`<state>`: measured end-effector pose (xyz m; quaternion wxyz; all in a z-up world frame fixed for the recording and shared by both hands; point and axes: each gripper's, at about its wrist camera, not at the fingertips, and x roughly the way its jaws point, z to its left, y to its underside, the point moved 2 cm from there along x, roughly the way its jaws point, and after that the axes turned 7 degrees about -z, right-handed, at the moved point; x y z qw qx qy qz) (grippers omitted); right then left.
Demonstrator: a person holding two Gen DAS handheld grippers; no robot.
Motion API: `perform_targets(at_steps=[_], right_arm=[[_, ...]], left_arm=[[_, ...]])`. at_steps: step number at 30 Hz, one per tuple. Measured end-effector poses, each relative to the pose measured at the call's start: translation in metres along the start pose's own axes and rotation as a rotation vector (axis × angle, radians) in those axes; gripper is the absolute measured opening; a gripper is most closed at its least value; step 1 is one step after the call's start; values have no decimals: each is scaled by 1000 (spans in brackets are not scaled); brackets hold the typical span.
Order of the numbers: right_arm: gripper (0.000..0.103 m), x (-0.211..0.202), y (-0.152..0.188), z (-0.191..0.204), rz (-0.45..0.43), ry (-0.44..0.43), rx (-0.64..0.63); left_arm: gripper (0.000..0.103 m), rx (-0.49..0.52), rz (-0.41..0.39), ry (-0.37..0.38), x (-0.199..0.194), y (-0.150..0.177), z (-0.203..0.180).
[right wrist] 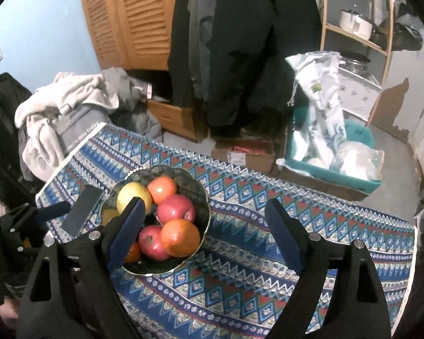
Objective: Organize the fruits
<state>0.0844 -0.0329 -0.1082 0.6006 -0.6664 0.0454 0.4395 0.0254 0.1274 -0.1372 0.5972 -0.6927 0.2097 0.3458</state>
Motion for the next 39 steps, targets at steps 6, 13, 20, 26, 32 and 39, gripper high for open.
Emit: perform_targets(at_steps=[6, 13, 20, 26, 32, 39], right_arm=[[86, -26, -6, -7, -47, 9, 13], [87, -56, -12, -16, -96, 31, 13], [87, -79, -11, -25, -136, 57, 1], [87, -96, -12, -33, -167, 59, 11], [87, -101, -11, -35, -177, 67, 9], [87, -103, -9, -42, -178, 71, 26]], left_arm=[[85, 14, -58, 3, -23, -15, -4], [87, 14, -128, 30, -52, -30, -13], [88, 22, -175, 58, -74, -38, -23], [95, 25, -205, 58, -87, -42, -28], [102, 40, -236, 47, -96, -44, -35], [102, 57, -244, 39, -99, -44, -39]])
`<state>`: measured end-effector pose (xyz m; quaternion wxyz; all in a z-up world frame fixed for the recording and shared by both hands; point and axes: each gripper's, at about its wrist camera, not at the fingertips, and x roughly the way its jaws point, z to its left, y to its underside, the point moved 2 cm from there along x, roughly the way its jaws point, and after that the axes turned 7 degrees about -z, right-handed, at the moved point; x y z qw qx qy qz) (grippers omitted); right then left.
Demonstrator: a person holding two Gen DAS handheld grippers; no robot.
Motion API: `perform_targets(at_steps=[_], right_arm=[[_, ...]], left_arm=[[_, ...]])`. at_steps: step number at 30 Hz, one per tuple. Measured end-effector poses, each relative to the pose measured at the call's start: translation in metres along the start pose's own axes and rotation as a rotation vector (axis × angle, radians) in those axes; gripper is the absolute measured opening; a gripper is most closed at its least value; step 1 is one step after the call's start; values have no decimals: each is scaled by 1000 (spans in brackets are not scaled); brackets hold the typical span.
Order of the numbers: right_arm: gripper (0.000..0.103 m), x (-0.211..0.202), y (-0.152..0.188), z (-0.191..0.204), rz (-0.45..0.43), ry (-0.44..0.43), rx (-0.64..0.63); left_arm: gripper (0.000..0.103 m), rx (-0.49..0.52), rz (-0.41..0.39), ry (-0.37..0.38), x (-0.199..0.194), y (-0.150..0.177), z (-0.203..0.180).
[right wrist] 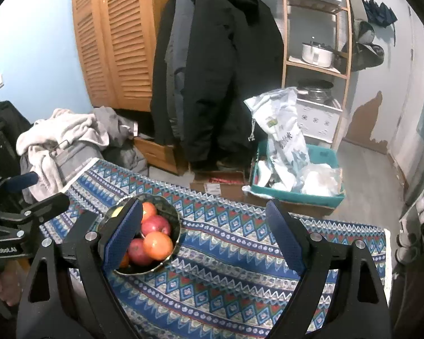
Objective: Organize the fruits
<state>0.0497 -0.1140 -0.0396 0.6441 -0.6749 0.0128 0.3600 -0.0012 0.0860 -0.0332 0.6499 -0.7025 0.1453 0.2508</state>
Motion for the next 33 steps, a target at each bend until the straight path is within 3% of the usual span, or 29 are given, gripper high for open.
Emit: perform_targets(at_steps=[33], right_arm=[[87, -2, 2, -6, 8, 11, 6]], left_arm=[[102, 40, -5, -9, -3, -2, -5]])
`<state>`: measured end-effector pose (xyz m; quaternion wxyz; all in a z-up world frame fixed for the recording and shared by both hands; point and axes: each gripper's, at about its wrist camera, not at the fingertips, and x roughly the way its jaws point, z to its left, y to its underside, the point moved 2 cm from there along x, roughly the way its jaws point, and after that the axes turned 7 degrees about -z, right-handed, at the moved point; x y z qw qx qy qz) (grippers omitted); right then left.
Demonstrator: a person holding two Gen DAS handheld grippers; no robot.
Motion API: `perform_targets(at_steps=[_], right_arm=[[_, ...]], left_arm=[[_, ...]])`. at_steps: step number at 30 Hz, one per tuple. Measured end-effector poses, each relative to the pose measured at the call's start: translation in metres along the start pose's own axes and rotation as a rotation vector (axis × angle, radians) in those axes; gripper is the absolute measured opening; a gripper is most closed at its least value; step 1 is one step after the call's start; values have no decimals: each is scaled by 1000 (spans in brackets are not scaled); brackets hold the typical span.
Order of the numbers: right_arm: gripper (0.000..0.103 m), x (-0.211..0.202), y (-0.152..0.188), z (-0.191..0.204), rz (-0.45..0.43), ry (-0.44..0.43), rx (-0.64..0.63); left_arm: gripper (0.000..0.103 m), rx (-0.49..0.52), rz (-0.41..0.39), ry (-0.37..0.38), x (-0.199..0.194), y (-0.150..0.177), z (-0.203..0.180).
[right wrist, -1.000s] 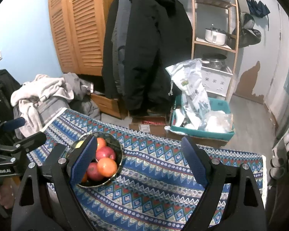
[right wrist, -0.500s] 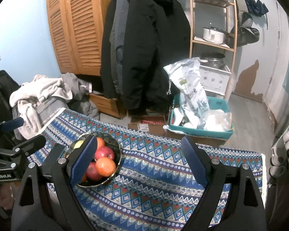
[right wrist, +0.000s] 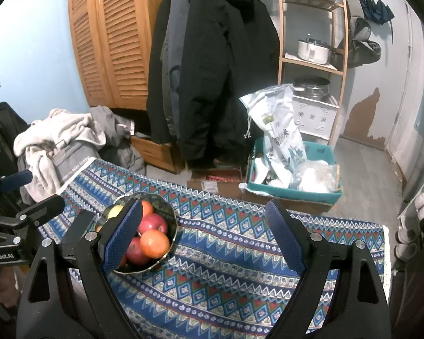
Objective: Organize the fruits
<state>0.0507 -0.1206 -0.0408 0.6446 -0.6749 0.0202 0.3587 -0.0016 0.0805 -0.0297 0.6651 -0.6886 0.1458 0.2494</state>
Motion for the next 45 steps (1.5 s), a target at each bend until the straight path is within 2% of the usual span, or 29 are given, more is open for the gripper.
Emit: perform_targets(at_steps=[22, 45], right_arm=[[87, -2, -2, -5, -3, 11, 12], [88, -3, -1, -4, -1, 12, 12]], left_arm=[[102, 20, 15, -40, 0, 2, -3], [102, 12, 33, -20, 0, 3, -9]])
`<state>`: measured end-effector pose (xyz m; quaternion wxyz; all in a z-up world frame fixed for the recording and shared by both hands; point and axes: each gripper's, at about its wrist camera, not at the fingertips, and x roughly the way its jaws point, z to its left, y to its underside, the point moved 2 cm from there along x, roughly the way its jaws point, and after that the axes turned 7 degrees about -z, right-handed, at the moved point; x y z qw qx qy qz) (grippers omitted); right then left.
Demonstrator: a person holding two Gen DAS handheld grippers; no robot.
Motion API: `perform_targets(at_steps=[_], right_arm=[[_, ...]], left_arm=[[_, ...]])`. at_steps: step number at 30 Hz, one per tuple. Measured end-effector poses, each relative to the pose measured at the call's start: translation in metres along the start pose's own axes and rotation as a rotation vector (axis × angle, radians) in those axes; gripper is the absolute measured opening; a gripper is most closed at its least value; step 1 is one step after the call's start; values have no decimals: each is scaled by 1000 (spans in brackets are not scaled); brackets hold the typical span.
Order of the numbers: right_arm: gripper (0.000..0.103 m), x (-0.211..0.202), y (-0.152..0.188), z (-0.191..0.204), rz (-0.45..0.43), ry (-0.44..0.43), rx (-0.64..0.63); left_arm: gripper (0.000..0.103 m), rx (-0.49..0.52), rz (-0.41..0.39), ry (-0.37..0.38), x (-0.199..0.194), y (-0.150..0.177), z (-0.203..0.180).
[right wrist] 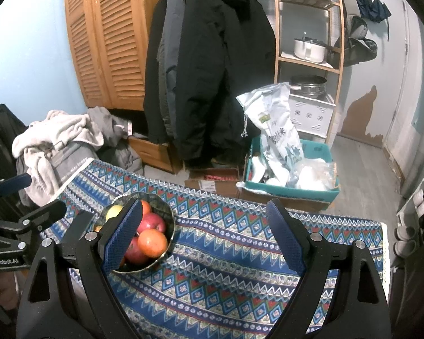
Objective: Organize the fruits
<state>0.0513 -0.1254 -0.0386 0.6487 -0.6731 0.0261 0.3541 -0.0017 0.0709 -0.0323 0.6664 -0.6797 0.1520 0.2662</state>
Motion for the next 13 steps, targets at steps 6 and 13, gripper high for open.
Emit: perform_targets(at_steps=[6, 13], right_arm=[[88, -1, 1, -1, -3, 3, 2], [87, -1, 1, -2, -3, 2, 0]], left_arm=[[102, -5, -10, 2, -2, 0, 0], [102, -5, -11, 5, -3, 0, 1]])
